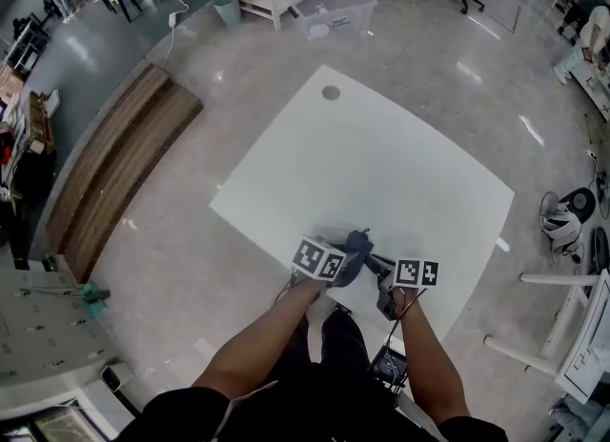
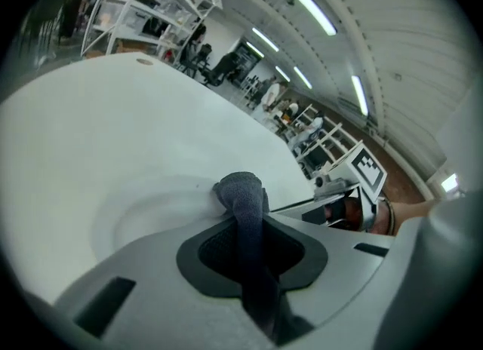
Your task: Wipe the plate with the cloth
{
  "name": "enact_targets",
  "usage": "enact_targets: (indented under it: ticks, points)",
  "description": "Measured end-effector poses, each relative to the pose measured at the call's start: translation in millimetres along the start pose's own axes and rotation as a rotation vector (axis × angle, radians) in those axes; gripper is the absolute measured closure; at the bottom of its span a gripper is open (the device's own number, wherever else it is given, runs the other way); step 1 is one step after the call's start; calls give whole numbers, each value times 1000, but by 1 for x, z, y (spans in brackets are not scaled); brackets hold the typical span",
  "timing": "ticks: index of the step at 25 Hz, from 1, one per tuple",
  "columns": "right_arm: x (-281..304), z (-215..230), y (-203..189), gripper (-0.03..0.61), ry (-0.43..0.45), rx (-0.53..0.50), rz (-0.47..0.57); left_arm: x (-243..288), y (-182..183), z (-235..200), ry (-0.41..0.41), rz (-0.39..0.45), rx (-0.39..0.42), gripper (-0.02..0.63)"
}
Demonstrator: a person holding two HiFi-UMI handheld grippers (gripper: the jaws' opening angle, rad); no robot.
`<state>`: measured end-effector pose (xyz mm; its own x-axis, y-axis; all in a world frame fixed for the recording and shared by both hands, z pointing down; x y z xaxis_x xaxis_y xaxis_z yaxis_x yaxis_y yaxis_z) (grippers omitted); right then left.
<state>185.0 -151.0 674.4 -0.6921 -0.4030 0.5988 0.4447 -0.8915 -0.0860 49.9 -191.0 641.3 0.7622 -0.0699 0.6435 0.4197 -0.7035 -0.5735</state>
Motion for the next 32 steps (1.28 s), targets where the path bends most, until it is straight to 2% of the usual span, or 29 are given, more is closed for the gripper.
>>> enact_targets:
  ticks: [3, 6, 11, 18, 28, 32]
  points:
    - [-1, 2, 2, 545, -3, 0, 0, -1, -1, -4, 97, -60, 110, 563]
    - [-1, 2, 2, 546, -1, 5, 1, -4, -4, -7, 149, -49, 167, 563]
    - [4, -3, 1, 546, -2, 7, 0, -20, -15, -16, 224, -23, 195, 563]
    - [3, -1, 0, 546, -1, 13, 9, -43, -26, -34, 301, 31, 189, 563]
    - [3, -3, -4, 549, -2, 12, 25, -86, -33, -45, 421, 41, 270, 563]
    - [1, -2, -5, 549, 1, 20, 36, -97, -29, -34, 422, 88, 258, 563]
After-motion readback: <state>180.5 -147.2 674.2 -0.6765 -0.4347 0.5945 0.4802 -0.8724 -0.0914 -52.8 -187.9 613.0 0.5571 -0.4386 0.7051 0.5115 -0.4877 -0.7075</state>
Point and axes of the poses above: the fingertips, and each gripper's own axes: x forward along the fingers, z to its right, y out of its top, the point moved 7 cm from there along -x, backward along the fingers, and after that the axes turned 11 degrees about x, right-handed, at the moved point
